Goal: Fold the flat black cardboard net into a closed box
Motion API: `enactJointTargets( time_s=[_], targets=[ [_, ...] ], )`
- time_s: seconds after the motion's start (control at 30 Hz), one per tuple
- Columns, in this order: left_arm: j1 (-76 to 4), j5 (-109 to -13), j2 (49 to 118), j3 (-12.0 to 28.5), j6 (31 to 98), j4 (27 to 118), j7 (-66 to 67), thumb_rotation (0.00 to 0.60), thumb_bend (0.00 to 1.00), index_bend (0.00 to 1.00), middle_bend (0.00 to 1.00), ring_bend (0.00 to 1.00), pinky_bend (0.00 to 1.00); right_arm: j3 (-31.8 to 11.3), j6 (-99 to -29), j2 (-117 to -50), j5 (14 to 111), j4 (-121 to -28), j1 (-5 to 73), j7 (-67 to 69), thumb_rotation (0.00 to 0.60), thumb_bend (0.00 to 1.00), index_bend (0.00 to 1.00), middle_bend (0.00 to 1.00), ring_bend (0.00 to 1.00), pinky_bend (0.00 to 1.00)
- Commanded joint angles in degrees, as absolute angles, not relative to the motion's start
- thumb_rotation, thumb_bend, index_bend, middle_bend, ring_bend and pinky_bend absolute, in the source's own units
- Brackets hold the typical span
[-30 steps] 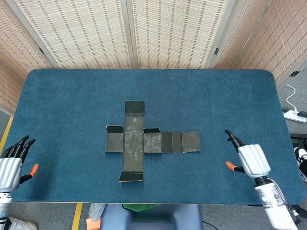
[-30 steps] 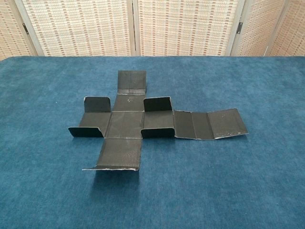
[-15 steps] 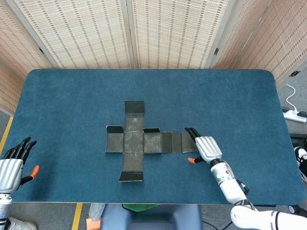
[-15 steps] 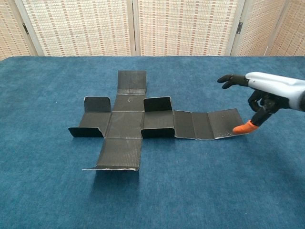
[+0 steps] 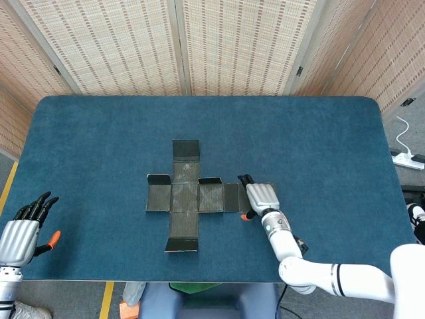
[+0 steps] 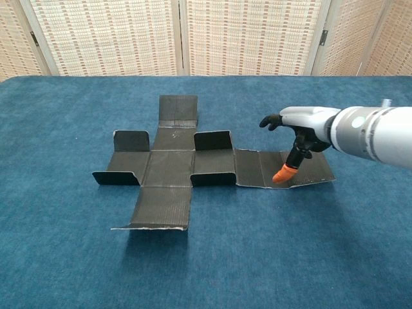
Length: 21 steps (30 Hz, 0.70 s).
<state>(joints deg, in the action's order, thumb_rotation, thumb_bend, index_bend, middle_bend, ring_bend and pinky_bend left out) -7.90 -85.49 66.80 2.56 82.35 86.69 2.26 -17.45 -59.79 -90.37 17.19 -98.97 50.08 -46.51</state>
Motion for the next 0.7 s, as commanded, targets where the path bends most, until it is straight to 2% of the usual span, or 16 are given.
enactJointTargets(
  time_s=[0.03, 0.37, 0.7],
  targets=[
    [-7.9, -85.4, 66.9, 2.4, 82.1, 86.3, 1.9, 0.6, 0.34, 0.18, 0.16, 0.18, 0.22, -18.0, -61.2, -92.7, 12.7, -96.8, 54.0, -49.7, 0.6, 0.04, 0.0, 0.03, 0.78, 0.99],
    [-7.8, -84.7, 67.3, 2.2, 81.5, 85.4, 1.0, 0.6, 0.34, 0.18, 0.15, 0.18, 0.21, -17.7, -61.0, -98.4, 6.1, -87.8, 60.1, -53.6, 0.6, 0.05, 0.0, 0.04, 0.78, 0.99],
    [-8.2, -84.4, 67.3, 2.0, 80.3, 85.2, 0.8, 0.6, 0.34, 0.18, 0.15, 0.18, 0.21, -17.7, -61.0, -101.8, 2.8, -82.9, 63.2, -56.4, 0.6, 0.07, 0.0, 0.06, 0.78, 0.99]
  ],
)
